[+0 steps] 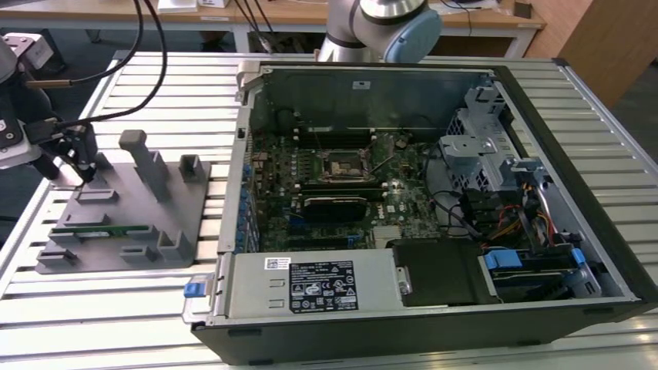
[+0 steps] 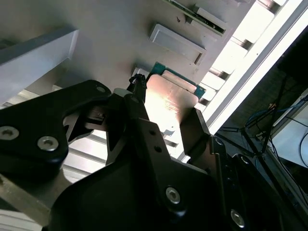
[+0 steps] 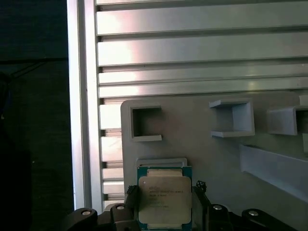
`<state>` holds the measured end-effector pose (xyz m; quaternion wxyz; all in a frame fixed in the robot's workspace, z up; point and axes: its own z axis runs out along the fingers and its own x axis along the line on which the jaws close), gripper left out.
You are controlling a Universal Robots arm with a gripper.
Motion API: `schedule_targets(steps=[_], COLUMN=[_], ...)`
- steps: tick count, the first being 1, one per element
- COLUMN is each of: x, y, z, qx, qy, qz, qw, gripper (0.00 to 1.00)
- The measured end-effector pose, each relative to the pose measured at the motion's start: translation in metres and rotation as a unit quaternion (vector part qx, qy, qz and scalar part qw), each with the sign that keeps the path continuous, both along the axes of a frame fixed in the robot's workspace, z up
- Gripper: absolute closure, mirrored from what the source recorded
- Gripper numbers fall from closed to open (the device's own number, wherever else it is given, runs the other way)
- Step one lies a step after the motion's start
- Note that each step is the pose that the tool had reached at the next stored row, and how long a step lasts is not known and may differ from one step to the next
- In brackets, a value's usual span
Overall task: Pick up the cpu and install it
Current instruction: 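Pick up the cpu and move it towards the insertion slot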
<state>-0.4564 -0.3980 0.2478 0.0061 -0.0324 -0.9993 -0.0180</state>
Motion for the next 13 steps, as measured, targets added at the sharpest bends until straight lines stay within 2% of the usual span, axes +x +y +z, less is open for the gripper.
schedule_targets(steps=[13], x=[0.0], y=[0.0029], z=[0.008], qx=[-0.0011], qy=[0.0], qz=[0.0], qw=[1.0], gripper=[0.47])
